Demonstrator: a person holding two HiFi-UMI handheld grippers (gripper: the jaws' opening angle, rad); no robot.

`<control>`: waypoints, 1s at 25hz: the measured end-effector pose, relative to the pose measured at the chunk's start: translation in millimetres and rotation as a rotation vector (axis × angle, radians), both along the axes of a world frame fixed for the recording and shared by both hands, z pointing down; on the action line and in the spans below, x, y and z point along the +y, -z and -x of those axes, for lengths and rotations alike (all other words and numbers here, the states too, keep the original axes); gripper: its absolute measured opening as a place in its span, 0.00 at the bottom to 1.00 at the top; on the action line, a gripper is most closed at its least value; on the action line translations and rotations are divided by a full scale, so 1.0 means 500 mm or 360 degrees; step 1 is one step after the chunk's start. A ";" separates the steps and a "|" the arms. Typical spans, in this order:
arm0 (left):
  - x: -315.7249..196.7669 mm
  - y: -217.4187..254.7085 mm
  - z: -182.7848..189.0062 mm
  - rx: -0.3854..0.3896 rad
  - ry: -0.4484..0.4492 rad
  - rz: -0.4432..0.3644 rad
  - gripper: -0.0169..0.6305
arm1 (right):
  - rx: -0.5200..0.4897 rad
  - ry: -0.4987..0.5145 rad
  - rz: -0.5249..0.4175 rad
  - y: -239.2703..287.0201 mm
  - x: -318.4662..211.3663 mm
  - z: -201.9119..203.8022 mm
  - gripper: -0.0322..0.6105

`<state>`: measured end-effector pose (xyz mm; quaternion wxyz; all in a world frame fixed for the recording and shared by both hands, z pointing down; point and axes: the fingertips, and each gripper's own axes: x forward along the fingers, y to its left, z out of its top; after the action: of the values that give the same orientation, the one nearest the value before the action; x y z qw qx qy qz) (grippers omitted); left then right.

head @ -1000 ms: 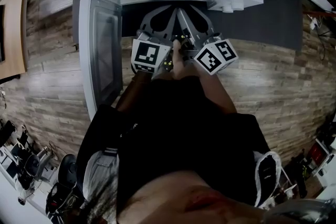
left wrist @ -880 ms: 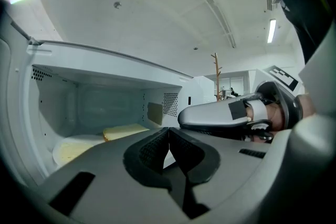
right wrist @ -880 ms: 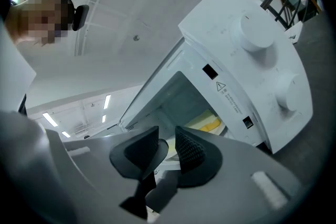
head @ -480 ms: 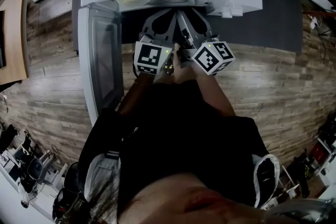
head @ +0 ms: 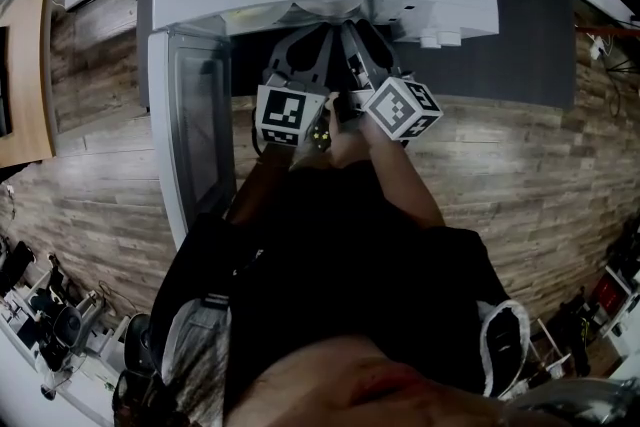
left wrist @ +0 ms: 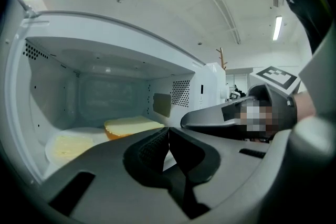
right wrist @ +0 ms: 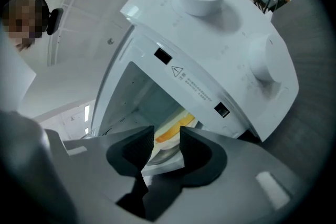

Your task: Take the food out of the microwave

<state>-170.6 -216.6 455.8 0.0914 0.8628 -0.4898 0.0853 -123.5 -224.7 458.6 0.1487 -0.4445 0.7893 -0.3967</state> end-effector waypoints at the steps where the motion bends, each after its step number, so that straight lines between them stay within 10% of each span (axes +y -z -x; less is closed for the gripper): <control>1: -0.002 -0.002 0.001 -0.0002 0.0004 0.0003 0.04 | -0.0008 -0.0014 0.0020 -0.006 -0.004 -0.003 0.24; 25: -0.017 0.001 0.045 -0.0045 0.0074 0.0007 0.04 | -0.0122 -0.0185 0.0295 -0.084 -0.063 -0.006 0.28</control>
<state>-193.1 -225.3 455.5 0.0884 0.8497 -0.5108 0.0965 -120.6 -256.4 500.5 0.1596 -0.4859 0.7158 -0.4754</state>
